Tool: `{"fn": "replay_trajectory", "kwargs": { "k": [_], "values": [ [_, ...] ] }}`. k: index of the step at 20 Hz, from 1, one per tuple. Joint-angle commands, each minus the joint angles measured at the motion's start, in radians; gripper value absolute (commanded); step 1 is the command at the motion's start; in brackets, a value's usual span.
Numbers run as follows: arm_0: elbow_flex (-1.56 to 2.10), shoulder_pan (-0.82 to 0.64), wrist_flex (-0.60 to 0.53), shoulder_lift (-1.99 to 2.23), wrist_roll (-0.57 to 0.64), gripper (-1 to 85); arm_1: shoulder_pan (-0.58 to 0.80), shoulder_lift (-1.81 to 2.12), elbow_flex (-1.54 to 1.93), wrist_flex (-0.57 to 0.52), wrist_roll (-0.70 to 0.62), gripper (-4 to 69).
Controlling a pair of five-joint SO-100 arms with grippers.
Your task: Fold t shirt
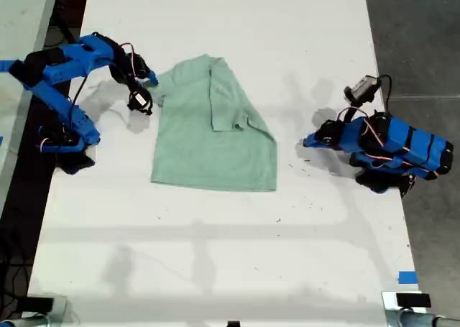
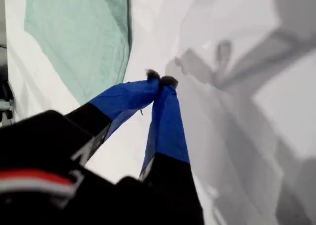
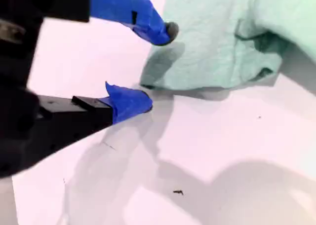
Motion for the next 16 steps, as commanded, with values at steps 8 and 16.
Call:
{"fn": "replay_trajectory", "kwargs": {
  "k": [8,16],
  "values": [
    [-0.549,0.222,0.311,-0.117,-0.041,-0.1,0.014,0.015,0.057,-0.011,-0.021,1.0],
    [-1.121,0.583,0.433,-0.422,-0.219,3.9,0.015,0.015,0.057,-0.011,-0.023,1.0]
  ]
}}
